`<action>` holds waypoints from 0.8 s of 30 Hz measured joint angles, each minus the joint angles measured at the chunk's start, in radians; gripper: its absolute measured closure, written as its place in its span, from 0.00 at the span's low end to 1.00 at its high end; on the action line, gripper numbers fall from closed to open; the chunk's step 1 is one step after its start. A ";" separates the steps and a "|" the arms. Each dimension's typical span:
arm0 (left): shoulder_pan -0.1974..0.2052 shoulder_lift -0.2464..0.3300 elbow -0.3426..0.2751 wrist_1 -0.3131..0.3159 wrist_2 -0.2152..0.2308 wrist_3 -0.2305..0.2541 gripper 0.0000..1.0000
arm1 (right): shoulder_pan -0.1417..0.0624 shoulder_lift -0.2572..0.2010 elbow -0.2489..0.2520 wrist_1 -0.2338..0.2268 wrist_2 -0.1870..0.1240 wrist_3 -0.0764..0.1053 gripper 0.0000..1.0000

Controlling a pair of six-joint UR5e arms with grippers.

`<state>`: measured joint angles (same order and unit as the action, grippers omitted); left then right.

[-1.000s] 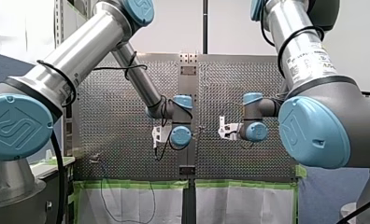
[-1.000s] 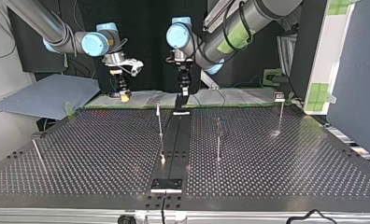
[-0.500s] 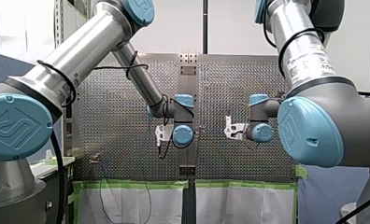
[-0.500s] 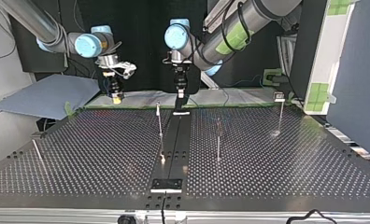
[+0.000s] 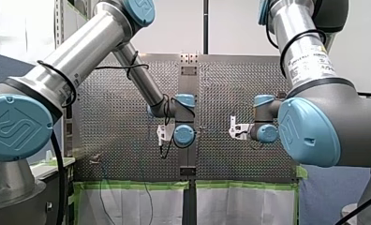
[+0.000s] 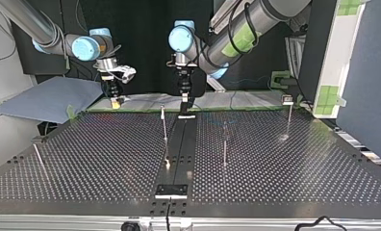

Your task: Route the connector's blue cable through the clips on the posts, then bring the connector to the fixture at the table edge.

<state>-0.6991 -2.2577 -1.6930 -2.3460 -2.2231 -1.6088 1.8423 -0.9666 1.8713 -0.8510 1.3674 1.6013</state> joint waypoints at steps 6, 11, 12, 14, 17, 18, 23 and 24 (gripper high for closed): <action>0.007 -0.010 0.015 -0.016 0.000 0.003 0.89 | 0.000 0.001 -0.004 0.001 -0.003 0.000 1.00; 0.011 -0.036 0.043 -0.040 -0.004 -0.002 0.89 | -0.001 0.002 -0.007 0.004 -0.003 -0.002 1.00; 0.013 -0.038 0.048 -0.043 -0.004 -0.004 0.89 | -0.001 0.002 -0.007 0.004 -0.004 -0.002 1.00; 0.016 -0.041 0.057 -0.048 -0.004 -0.007 0.89 | -0.001 0.002 -0.007 0.004 -0.003 -0.003 1.00; 0.018 -0.042 0.064 -0.055 -0.004 -0.010 0.86 | -0.001 0.002 -0.008 0.003 -0.004 -0.004 1.00; 0.016 -0.042 0.065 -0.056 -0.003 -0.012 0.86 | -0.001 0.002 -0.008 0.004 -0.004 -0.004 1.00; 0.000 -0.041 0.066 -0.059 -0.003 -0.017 0.79 | -0.001 0.003 -0.008 0.004 -0.004 -0.005 1.00; -0.004 -0.041 0.066 -0.061 -0.007 -0.018 0.79 | -0.001 0.003 -0.008 0.004 -0.005 -0.006 1.00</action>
<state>-0.7034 -2.2991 -1.6274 -2.4072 -2.2304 -1.6268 1.8415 -0.9638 1.8637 -0.8472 1.3620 1.5956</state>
